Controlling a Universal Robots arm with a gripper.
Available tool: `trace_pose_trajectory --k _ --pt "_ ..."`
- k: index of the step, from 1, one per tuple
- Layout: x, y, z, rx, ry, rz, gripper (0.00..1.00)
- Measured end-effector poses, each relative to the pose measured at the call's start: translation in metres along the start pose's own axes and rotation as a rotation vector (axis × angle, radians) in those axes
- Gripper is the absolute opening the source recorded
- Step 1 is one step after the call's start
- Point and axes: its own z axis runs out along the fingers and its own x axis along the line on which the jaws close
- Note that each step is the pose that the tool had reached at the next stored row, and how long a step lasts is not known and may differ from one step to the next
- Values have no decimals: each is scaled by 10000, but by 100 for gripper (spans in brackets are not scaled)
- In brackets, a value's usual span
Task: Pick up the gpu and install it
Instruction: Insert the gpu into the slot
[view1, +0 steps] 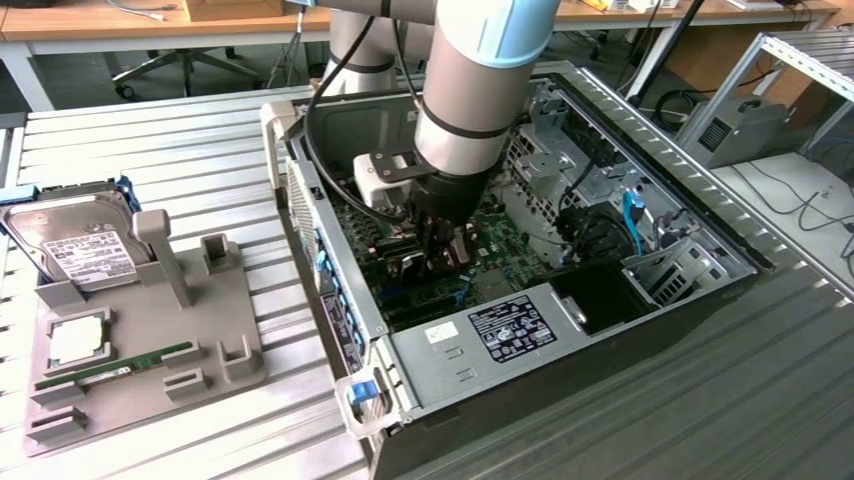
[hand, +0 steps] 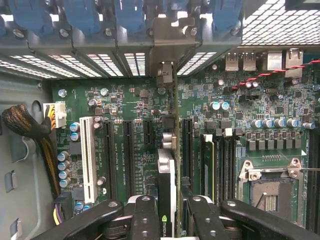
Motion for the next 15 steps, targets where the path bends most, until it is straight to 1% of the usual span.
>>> trace_pose_trajectory --k 7,10,11,12,14,15 --pt "-3 1 4 -2 3 16 27" --pt "-2 2 24 11 2 203 27" --pt "0 35 26 20 3 205 27" --pt "0 37 26 19 4 222 27" --pt "0 37 33 41 13 668 27" --pt "0 37 35 47 16 766 27"
